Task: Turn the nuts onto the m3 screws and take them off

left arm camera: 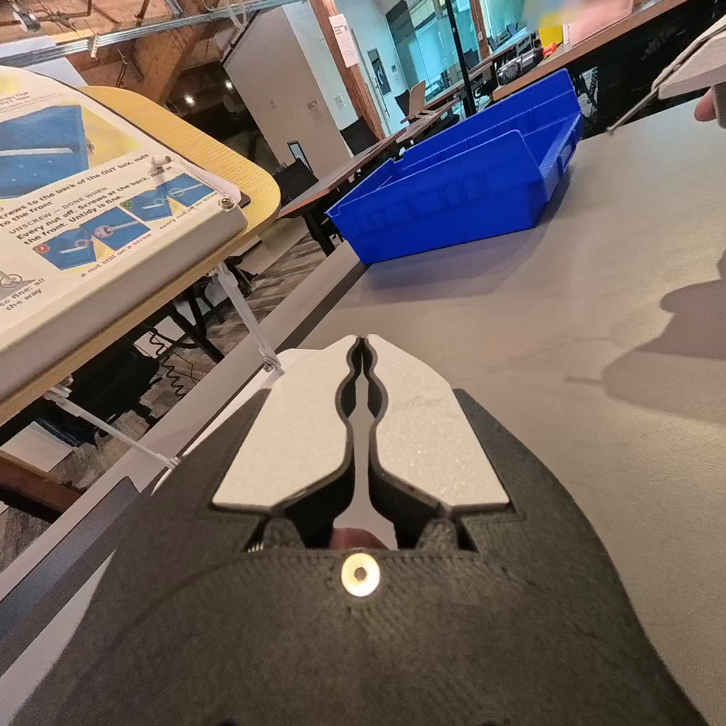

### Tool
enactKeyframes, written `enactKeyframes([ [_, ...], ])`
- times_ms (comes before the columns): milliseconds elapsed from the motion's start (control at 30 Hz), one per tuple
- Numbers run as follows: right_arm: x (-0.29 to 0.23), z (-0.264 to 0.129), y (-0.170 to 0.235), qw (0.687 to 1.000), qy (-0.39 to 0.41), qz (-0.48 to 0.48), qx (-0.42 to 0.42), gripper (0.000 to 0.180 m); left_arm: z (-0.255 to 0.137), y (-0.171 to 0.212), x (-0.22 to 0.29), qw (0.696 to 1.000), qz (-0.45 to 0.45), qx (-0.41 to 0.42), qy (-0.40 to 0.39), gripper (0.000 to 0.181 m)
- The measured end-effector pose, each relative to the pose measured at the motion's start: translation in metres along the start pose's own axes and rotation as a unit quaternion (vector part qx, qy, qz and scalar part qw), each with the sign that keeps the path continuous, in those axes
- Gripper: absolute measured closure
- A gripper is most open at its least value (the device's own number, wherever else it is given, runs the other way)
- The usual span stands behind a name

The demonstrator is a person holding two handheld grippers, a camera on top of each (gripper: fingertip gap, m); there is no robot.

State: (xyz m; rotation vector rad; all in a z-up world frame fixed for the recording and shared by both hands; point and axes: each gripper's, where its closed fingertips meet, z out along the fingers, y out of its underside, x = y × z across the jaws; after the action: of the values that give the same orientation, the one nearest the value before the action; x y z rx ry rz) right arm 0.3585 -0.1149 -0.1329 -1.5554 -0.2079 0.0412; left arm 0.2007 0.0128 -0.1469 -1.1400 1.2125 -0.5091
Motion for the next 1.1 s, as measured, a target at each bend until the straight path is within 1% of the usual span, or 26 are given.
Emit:
enactKeyframes([
  [167, 0.004, -0.006, -0.006, 0.999, 0.008, 0.025, 0.021, 0.175, 0.000, -0.002, 0.003, 1.000, -0.012, 0.004, 0.007, 0.181],
  [267, 0.012, -0.016, -0.015, 0.998, 0.021, 0.043, 0.045, 0.175, 0.000, -0.004, 0.005, 1.000, -0.013, 0.008, 0.011, 0.181],
  [433, 0.042, -0.025, -0.036, 0.997, 0.054, 0.019, 0.053, 0.175, 0.001, -0.002, 0.003, 0.999, -0.030, 0.008, 0.014, 0.181],
  [567, 0.078, -0.019, -0.056, 0.995, 0.083, 0.007, 0.052, 0.175, 0.002, -0.001, 0.000, 0.999, -0.044, 0.010, 0.015, 0.181],
  [667, 0.101, 0.000, -0.059, 0.996, 0.086, 0.002, 0.027, 0.175, 0.003, 0.000, 0.000, 0.998, -0.053, 0.010, 0.019, 0.181],
  [733, 0.117, 0.017, -0.056, 0.995, 0.095, -0.015, 0.002, 0.175, 0.003, 0.000, 0.000, 0.998, -0.055, 0.010, 0.020, 0.181],
  [867, 0.156, 0.048, -0.040, 0.994, 0.097, 0.014, -0.053, 0.175, 0.002, 0.001, -0.001, 0.998, -0.057, 0.009, 0.019, 0.181],
  [967, 0.187, 0.068, -0.008, 0.986, 0.105, 0.025, -0.126, 0.175, 0.002, 0.001, -0.002, 0.998, -0.059, 0.009, 0.019, 0.181],
  [1067, 0.206, 0.086, 0.026, 0.975, 0.096, 0.037, -0.196, 0.175, 0.003, 0.002, -0.001, 0.998, -0.057, 0.008, 0.021, 0.181],
  [1100, 0.211, 0.091, 0.031, 0.973, 0.096, 0.028, -0.208, 0.174, 0.003, 0.002, -0.001, 0.998, -0.056, 0.008, 0.021, 0.181],
])
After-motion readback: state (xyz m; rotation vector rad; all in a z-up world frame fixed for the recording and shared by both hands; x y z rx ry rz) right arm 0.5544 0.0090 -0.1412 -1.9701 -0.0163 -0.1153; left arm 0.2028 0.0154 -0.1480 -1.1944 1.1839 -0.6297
